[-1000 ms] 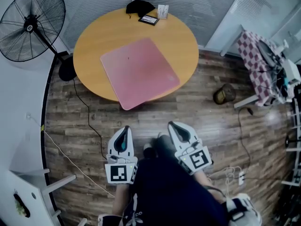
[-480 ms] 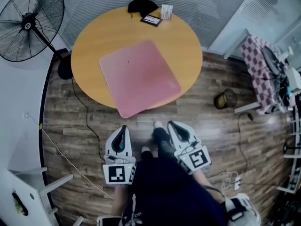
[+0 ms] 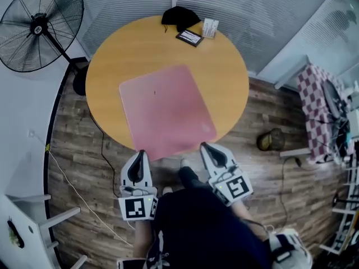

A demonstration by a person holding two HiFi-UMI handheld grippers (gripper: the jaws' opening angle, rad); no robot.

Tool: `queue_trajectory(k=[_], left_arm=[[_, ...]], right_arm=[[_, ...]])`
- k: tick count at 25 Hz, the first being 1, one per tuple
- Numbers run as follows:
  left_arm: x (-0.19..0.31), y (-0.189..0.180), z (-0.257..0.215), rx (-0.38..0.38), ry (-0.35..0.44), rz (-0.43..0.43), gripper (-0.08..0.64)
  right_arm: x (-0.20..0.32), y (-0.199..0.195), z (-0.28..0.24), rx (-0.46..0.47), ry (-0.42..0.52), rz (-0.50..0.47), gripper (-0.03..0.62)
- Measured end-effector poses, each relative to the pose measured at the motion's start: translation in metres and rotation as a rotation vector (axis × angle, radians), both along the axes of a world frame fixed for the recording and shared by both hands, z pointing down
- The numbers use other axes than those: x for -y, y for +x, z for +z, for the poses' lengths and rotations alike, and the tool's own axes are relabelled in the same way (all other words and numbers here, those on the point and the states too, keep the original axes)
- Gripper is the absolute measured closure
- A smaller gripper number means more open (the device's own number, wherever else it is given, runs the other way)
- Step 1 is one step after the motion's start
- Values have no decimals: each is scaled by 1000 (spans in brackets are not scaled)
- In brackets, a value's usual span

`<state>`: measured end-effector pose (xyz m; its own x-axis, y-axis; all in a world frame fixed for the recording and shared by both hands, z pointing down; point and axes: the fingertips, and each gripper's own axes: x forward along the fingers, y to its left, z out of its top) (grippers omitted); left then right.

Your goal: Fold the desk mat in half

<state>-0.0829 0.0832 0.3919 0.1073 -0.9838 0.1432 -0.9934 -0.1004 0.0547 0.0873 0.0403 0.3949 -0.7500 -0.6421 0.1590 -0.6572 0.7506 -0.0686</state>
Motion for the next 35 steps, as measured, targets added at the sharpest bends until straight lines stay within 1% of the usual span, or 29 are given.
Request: queue_trajectory(k=[6, 12, 15, 20, 23, 26, 32, 35], left_arm=[[33, -10, -3, 0, 8, -108, 557], [49, -6, 4, -3, -2, -168, 557], [50, -3, 8, -4, -21, -180, 557], [50, -6, 20, -5, -63, -202, 557], [53, -11, 20, -1, -62, -210, 557], [57, -18, 20, -3, -60, -206, 557], [65, -36, 11, 2, -56, -187, 557], [67, -46, 7, 2, -59, -177, 557]], right_arm=[[45, 7, 2, -12, -3, -64, 589], [79, 23, 10, -17, -28, -89, 589], [90, 26, 16, -23, -38, -93, 589], [93, 24, 24, -24, -64, -108, 589], [95, 22, 28, -45, -69, -106, 589], [99, 22, 30, -68, -62, -84, 589], [100, 4, 18, -22, -71, -65, 589], [100, -3, 14, -34, -72, -54, 589]])
